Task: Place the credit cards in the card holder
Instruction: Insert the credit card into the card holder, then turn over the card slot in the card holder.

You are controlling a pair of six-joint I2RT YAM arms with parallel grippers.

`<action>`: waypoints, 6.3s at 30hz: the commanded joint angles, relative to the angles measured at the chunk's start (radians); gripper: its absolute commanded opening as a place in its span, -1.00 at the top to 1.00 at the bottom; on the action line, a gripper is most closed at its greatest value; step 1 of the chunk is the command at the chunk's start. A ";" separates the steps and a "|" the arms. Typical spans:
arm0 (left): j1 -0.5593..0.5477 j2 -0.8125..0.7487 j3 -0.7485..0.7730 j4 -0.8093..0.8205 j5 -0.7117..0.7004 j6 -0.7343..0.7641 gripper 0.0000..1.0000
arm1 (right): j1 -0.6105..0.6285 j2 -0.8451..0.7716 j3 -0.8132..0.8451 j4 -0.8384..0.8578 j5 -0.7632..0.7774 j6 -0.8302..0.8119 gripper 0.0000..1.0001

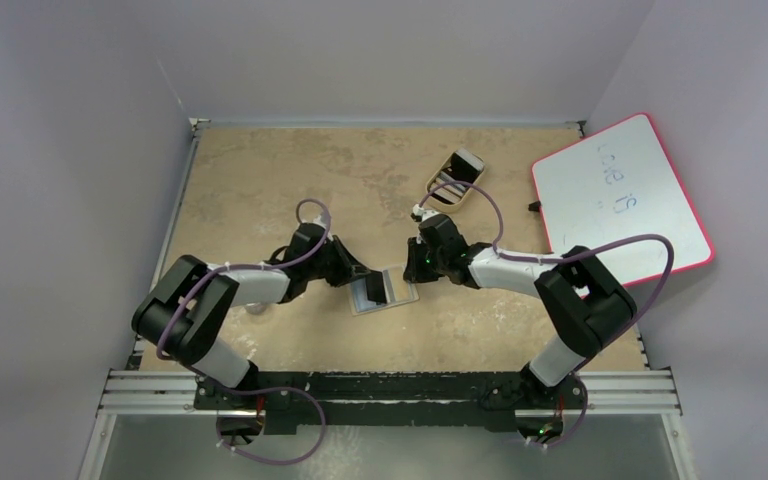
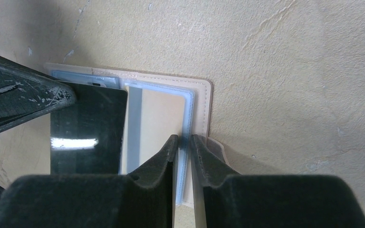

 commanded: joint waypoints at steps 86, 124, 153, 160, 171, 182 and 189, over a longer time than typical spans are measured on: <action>-0.216 -0.062 -0.032 0.012 -0.395 -0.116 0.44 | -0.001 -0.234 -0.169 0.046 -0.026 0.228 0.45; -0.267 0.065 0.078 0.043 -0.217 -0.182 0.20 | 0.001 -0.163 -0.268 0.209 -0.097 0.267 0.41; -0.140 -0.204 0.030 -0.337 -0.228 0.042 0.06 | 0.054 -0.167 -0.078 0.096 -0.077 0.192 0.43; -0.135 -0.194 -0.017 -0.199 -0.182 0.026 0.06 | 0.056 -0.137 -0.102 0.138 -0.099 0.181 0.55; -0.136 -0.224 -0.018 -0.225 -0.238 0.003 0.05 | 0.057 -0.057 -0.114 0.150 -0.089 0.178 0.63; -0.136 -0.141 -0.025 -0.163 -0.250 0.007 0.04 | 0.056 -0.047 -0.133 0.166 -0.080 0.185 0.63; -0.136 -0.109 -0.042 -0.153 -0.264 0.006 0.04 | 0.057 -0.040 -0.149 0.188 -0.086 0.189 0.63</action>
